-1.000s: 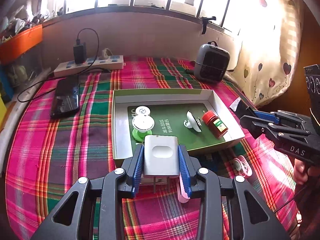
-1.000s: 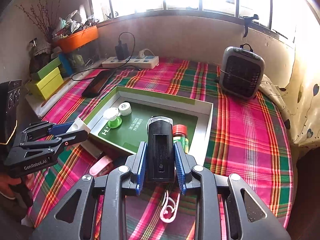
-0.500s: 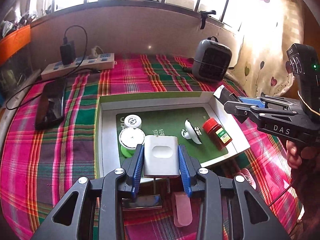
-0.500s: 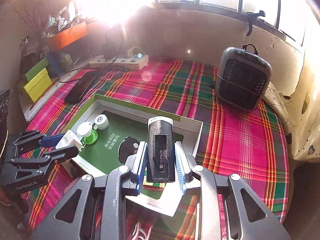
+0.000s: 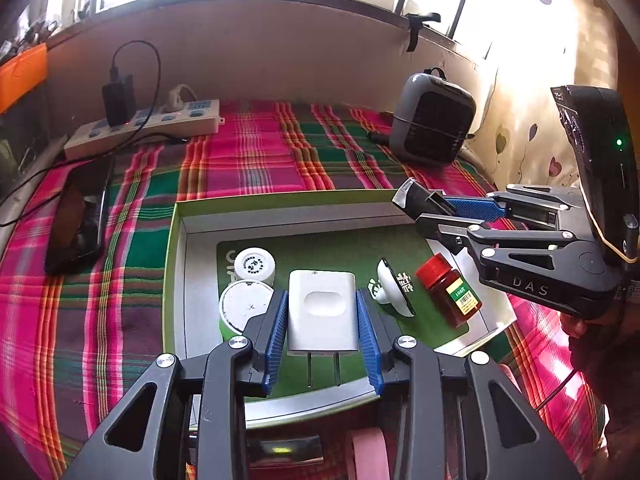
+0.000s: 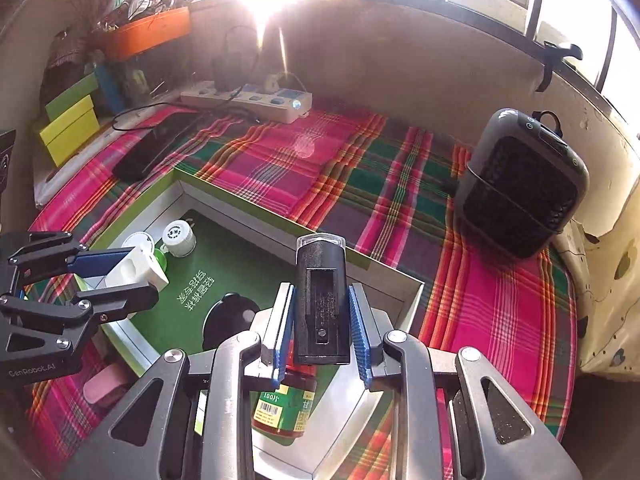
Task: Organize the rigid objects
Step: 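Carry the flashlight with the right gripper over the tray while the left carries the charger there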
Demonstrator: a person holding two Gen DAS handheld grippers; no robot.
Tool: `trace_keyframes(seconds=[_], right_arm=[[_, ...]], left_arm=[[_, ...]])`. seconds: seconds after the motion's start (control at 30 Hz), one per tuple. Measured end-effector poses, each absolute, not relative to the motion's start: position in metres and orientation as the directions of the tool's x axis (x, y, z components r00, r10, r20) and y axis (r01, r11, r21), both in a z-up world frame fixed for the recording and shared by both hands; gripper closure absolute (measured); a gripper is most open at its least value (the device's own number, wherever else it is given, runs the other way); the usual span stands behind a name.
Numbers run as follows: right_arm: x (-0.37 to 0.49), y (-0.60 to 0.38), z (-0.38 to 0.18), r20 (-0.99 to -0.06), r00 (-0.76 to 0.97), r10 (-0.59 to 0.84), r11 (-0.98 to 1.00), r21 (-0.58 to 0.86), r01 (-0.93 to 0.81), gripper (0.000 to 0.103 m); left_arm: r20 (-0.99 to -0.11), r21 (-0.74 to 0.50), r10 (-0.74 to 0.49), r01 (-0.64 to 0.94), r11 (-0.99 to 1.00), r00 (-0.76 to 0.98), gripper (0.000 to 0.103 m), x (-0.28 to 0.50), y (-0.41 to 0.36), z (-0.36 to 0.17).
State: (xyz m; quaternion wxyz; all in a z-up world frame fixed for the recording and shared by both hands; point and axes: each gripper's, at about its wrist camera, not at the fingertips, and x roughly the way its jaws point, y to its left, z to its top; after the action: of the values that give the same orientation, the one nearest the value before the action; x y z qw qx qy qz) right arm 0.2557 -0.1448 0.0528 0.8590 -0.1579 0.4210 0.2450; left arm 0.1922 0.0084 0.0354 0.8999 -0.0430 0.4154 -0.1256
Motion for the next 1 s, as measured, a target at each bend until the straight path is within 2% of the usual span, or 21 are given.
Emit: trace_keyframes(seconds=[0.6, 1.0], right_arm=[[0.265, -0.122, 0.033, -0.82, 0.496, 0.285, 0.777, -0.105, -0.62, 0.075], [0.267, -0.115, 0.021, -0.842, 0.443, 0.308, 0.74, -0.08, -0.668, 0.075]], left_arm=[[-0.75, -0.179, -0.267, 0.203, 0.963, 0.605, 0.07, 0.207, 0.0, 0.025], [-0.748, -0.182, -0.275, 0.211, 0.96, 0.605, 0.07, 0.208, -0.001, 0.023]])
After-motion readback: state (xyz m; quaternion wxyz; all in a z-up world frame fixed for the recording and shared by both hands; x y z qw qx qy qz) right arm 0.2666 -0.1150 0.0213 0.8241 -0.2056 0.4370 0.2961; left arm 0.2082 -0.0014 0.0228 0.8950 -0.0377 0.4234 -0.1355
